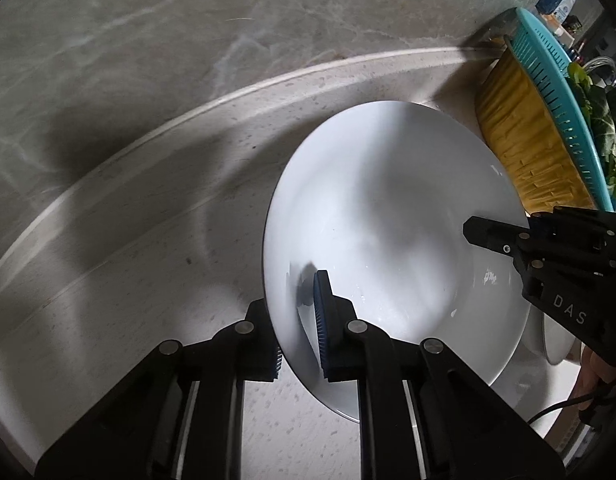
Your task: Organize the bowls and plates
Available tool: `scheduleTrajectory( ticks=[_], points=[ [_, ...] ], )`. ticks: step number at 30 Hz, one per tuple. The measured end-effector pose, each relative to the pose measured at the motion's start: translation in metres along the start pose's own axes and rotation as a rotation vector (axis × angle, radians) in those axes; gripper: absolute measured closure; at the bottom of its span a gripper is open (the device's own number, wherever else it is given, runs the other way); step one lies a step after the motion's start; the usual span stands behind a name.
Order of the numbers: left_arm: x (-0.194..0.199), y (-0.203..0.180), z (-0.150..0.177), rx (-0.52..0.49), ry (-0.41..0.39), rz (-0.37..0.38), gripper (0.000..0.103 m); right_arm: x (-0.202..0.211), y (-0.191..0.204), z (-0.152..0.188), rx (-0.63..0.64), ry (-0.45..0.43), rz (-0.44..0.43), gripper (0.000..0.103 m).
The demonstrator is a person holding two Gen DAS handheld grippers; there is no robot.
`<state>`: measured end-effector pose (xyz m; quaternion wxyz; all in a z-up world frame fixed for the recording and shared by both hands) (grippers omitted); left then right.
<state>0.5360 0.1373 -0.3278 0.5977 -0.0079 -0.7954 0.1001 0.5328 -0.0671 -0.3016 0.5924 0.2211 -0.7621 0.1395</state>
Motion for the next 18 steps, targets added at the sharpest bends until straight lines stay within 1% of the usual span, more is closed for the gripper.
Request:
scheduleTrajectory(
  ticks=[2,6,10,12,14,18],
  points=[
    [0.012,0.0,0.008,-0.005,-0.009,-0.001,0.092,0.012,0.0,0.008,0.004,-0.014,-0.004,0.09],
    [0.037,0.005,0.023,-0.011,-0.023,0.004,0.092,0.04,0.013,0.018,0.022,-0.046,-0.013,0.091],
    [0.058,0.005,0.051,-0.03,-0.023,0.011,0.092,0.067,0.033,0.035,0.031,-0.067,-0.03,0.091],
    [0.065,0.0,0.07,-0.039,-0.013,0.018,0.091,0.08,0.039,0.053,0.031,-0.076,-0.039,0.091],
    [0.071,-0.007,0.093,-0.053,-0.007,0.02,0.091,0.084,0.04,0.068,0.024,-0.078,-0.042,0.091],
    [0.068,-0.014,0.122,-0.079,0.019,0.024,0.092,0.089,0.045,0.106,-0.01,-0.073,-0.056,0.091]
  ],
)
Point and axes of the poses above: each gripper's, at about its wrist camera, not at the fingertips, and x roughly against the way its jaws point, y to its left, z to its underside, the point moved 1 cm from there along -x, roughly the way its jaws point, and after that the axes turned 11 degrees about x, right-handed, at the moved point
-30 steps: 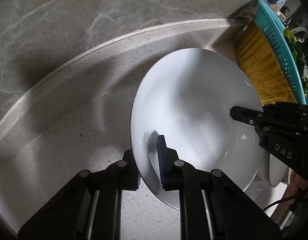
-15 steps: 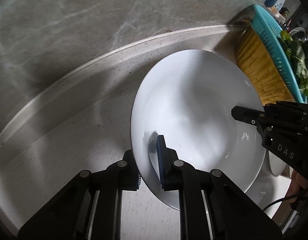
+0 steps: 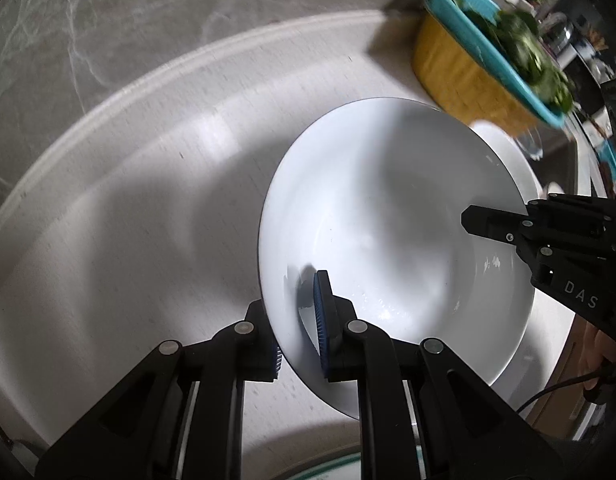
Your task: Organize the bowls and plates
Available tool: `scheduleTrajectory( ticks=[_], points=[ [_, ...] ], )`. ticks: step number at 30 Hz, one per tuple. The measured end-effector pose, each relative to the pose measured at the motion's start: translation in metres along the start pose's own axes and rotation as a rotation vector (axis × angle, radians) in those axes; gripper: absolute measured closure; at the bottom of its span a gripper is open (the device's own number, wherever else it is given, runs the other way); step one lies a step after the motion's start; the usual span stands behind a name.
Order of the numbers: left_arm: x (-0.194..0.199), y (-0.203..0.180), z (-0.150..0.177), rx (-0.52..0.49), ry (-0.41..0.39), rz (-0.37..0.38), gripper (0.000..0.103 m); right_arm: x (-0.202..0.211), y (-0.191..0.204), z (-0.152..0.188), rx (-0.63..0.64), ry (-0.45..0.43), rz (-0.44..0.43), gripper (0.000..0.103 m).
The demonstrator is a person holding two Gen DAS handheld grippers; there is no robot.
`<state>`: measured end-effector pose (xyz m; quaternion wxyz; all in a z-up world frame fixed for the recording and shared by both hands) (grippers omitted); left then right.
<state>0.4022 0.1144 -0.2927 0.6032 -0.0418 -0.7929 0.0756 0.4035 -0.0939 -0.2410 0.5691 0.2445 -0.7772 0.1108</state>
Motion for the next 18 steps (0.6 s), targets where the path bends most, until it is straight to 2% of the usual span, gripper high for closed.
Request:
scheduleTrajectory(
  ticks=[5,11,18],
  points=[
    [-0.016,-0.001,0.025,-0.011,0.039,0.001,0.091,-0.003,0.005,0.032,-0.034,0.019,-0.014,0.091],
    [-0.037,-0.007,0.024,-0.01,0.043,-0.012,0.091,-0.015,0.016,0.057,-0.049,0.022,-0.013,0.091],
    [-0.044,-0.003,0.019,0.001,0.026,-0.004,0.09,-0.041,0.007,0.051,-0.053,0.006,-0.016,0.091]
  ],
)
Point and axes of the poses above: each gripper's, at about its wrist camera, not at the fingertips, and x roughly against the way its jaws point, y to its left, z to its underside, the point moved 1 cm from there along -x, roughly the way its jaws point, and after that the axes turned 11 degrees about x, right-handed, at the moved point
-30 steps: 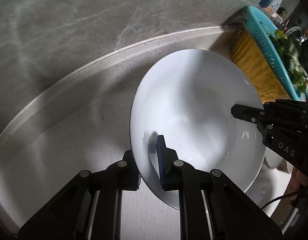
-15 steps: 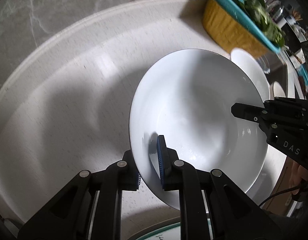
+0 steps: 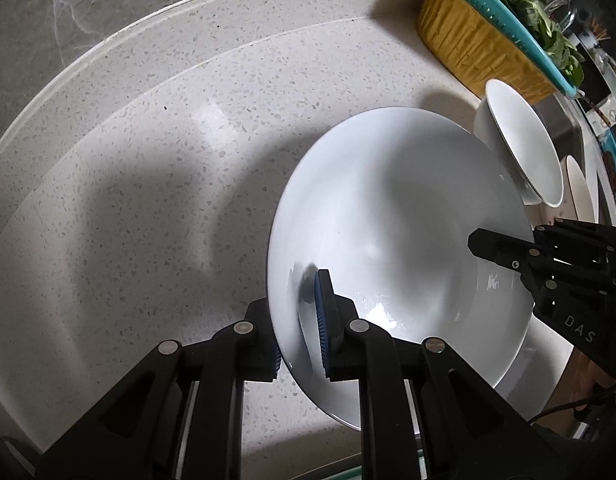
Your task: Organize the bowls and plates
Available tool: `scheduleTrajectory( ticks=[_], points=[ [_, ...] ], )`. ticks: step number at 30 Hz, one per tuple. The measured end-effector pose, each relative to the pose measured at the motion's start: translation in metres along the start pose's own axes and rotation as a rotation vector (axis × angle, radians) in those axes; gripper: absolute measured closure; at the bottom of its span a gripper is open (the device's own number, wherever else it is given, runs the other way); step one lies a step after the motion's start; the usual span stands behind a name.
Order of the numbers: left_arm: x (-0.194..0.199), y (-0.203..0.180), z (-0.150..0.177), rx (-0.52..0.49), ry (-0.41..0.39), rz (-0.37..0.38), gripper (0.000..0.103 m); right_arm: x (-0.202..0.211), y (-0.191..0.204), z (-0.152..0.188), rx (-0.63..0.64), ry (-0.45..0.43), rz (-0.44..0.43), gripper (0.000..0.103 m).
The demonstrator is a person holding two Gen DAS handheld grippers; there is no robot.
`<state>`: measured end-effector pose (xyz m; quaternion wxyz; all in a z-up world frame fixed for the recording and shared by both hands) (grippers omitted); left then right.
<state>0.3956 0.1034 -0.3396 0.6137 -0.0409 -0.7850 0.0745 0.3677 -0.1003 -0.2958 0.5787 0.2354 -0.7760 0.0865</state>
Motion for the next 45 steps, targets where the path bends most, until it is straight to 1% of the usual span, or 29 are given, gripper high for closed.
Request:
scheduleTrajectory(
  ticks=[2,4,5,6,7,8,9,10,11,12,14,16,17,18,19,22,24,26,28,29,31,32,34,36,38,40,41,43,45],
  points=[
    [-0.014,-0.005,-0.016,0.003,-0.01,0.005,0.089,-0.004,-0.002,-0.003,-0.001,-0.003,0.0,0.09],
    [-0.014,-0.004,-0.017,0.008,-0.018,0.007,0.089,-0.001,0.0,0.0,-0.005,-0.006,-0.002,0.087],
    [-0.012,-0.002,-0.018,0.014,-0.031,0.002,0.085,0.0,-0.001,0.0,-0.009,-0.011,0.001,0.087],
    [-0.009,0.0,-0.018,0.019,-0.047,-0.002,0.074,0.001,-0.002,-0.001,-0.016,-0.019,0.005,0.086],
    [-0.004,0.002,-0.019,0.027,-0.067,-0.002,0.065,0.003,-0.003,0.0,-0.024,-0.03,0.003,0.077],
    [0.003,0.006,-0.02,0.037,-0.095,-0.004,0.044,0.009,-0.003,0.001,-0.032,-0.045,0.006,0.064],
    [0.014,0.009,-0.02,0.047,-0.13,-0.005,0.032,0.015,-0.004,0.002,-0.038,-0.065,0.014,0.058],
    [0.023,0.01,-0.019,0.05,-0.154,0.0,0.031,0.024,-0.006,0.004,-0.046,-0.087,0.019,0.05],
    [0.032,0.012,-0.019,0.049,-0.173,0.005,0.03,0.034,-0.008,0.008,-0.059,-0.108,0.02,0.046],
    [0.042,0.013,-0.019,0.055,-0.183,0.013,0.028,0.046,-0.013,0.014,-0.08,-0.128,0.014,0.045],
    [0.059,0.011,-0.019,0.067,-0.195,0.049,0.024,0.074,-0.025,0.031,-0.136,-0.179,0.008,0.038],
    [0.075,0.001,-0.02,0.062,-0.195,0.106,0.024,0.097,-0.036,0.046,-0.179,-0.221,-0.003,0.036],
    [0.081,-0.007,-0.022,0.046,-0.189,0.134,0.022,0.11,-0.042,0.055,-0.2,-0.242,-0.003,0.036],
    [0.087,-0.019,-0.026,0.018,-0.179,0.169,0.016,0.122,-0.05,0.063,-0.225,-0.259,0.001,0.036],
    [0.089,-0.029,-0.028,-0.006,-0.169,0.188,0.014,0.133,-0.059,0.069,-0.254,-0.272,0.002,0.036],
    [0.094,-0.07,-0.041,-0.101,-0.128,0.2,0.013,0.154,-0.089,0.076,-0.328,-0.313,-0.011,0.036],
    [0.089,-0.093,-0.052,-0.159,-0.096,0.177,0.013,0.159,-0.106,0.075,-0.347,-0.313,-0.033,0.036],
    [0.077,-0.112,-0.067,-0.19,-0.069,0.135,0.013,0.155,-0.116,0.067,-0.337,-0.297,-0.058,0.036],
    [0.065,-0.126,-0.085,-0.205,-0.038,0.115,0.013,0.143,-0.128,0.048,-0.307,-0.25,-0.078,0.038],
    [0.056,-0.132,-0.093,-0.211,-0.019,0.098,0.013,0.137,-0.13,0.044,-0.302,-0.233,-0.084,0.043],
    [0.039,-0.143,-0.105,-0.238,0.01,0.072,0.013,0.121,-0.14,0.033,-0.299,-0.187,-0.094,0.049],
    [0.031,-0.15,-0.11,-0.261,0.025,0.058,0.015,0.112,-0.145,0.027,-0.296,-0.165,-0.103,0.054],
    [0.018,-0.163,-0.114,-0.308,0.037,0.032,0.014,0.099,-0.153,0.016,-0.279,-0.131,-0.088,0.061],
    [0.006,-0.172,-0.118,-0.34,0.041,0.018,0.014,0.086,-0.158,0.006,-0.264,-0.09,-0.083,0.062],
    [-0.006,-0.175,-0.122,-0.342,0.044,0.001,0.015,0.076,-0.162,-0.002,-0.259,-0.06,-0.068,0.062],
    [-0.016,-0.175,-0.126,-0.335,0.05,-0.014,0.02,0.068,-0.165,-0.008,-0.253,-0.034,-0.052,0.062],
    [-0.02,-0.175,-0.128,-0.332,0.056,-0.01,0.028,0.065,-0.166,-0.01,-0.251,-0.028,-0.052,0.062],
    [-0.032,-0.177,-0.128,-0.334,0.074,-0.017,0.033,0.058,-0.167,-0.013,-0.248,-0.015,-0.054,0.062],
    [-0.037,-0.172,-0.126,-0.339,0.082,-0.025,0.041,0.05,-0.167,-0.014,-0.251,0.005,-0.048,0.062]
  ],
)
Point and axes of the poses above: each gripper's, at about its wrist camera, not at the fingertips, and x roughly against the way its jaws point, y to its left, z to its underside, the point moved 1 cm from there along -x, roughly the way its jaws point, and after that the axes turned 11 degrees about x, right-handed, at the moved point
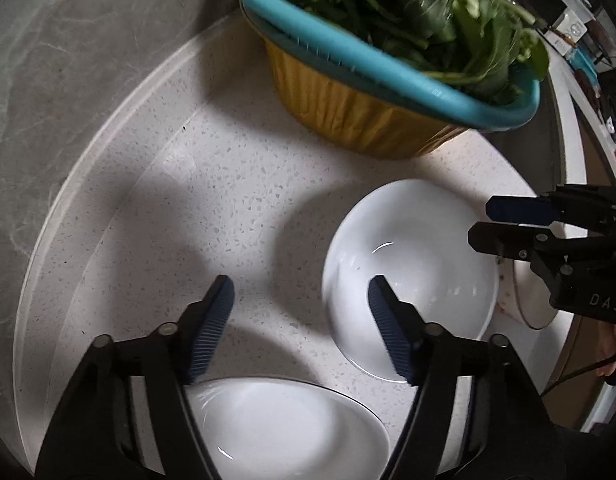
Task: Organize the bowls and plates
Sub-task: 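Move the left gripper to a second white bowl and grip its rim, then carry the white bowl onto the first white bowl and open the left gripper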
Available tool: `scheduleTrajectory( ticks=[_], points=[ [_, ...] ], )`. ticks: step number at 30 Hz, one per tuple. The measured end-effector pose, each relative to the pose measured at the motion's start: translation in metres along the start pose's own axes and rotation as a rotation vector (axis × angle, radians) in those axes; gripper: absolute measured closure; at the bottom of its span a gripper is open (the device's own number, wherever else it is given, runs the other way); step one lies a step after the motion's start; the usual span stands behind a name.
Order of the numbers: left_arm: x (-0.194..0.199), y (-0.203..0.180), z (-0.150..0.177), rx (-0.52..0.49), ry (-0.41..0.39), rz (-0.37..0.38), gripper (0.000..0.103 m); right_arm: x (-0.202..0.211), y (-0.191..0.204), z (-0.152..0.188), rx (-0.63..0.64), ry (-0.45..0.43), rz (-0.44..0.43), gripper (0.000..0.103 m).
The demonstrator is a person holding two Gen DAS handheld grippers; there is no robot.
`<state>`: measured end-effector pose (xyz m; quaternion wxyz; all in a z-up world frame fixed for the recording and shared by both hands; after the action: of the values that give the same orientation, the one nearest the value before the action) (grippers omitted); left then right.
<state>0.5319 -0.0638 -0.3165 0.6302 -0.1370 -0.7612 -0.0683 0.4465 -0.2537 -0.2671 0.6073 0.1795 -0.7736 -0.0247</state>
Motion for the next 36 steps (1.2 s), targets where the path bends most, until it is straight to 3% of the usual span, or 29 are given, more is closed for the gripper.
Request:
scheduleTrajectory(
  ticks=[8,10,12,17,23,36],
  points=[
    [-0.019,-0.005,0.009,-0.027,0.048,0.015,0.055,-0.02,0.011,-0.002,0.017,0.049,-0.004,0.062],
    [-0.021,-0.009,0.011,-0.038,0.057,0.018,0.068,-0.024,0.014,-0.001,0.026,0.059,0.003,0.062],
    [-0.023,-0.013,0.011,-0.042,0.064,0.022,0.074,-0.024,0.017,-0.002,0.042,0.063,0.015,0.062],
    [-0.025,-0.019,0.01,-0.055,0.066,0.032,0.09,-0.029,0.024,-0.005,0.078,0.078,0.036,0.087],
    [-0.023,-0.022,0.01,-0.059,0.058,0.025,0.09,-0.036,0.028,-0.007,0.09,0.087,0.049,0.094],
    [0.005,-0.015,0.017,-0.027,0.017,0.05,0.093,-0.025,0.03,-0.01,0.088,0.046,0.044,0.095]
  ],
)
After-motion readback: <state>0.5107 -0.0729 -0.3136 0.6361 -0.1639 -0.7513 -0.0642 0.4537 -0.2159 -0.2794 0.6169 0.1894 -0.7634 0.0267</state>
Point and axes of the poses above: each gripper's, at about its wrist camera, not at the fingertips, and x roughly against the way its jaws point, y to its left, z to its underside, the point moved 1 cm from there along -x, roughly the way its jaws point, and after that the axes turned 11 degrees about x, right-handed, at the moved point
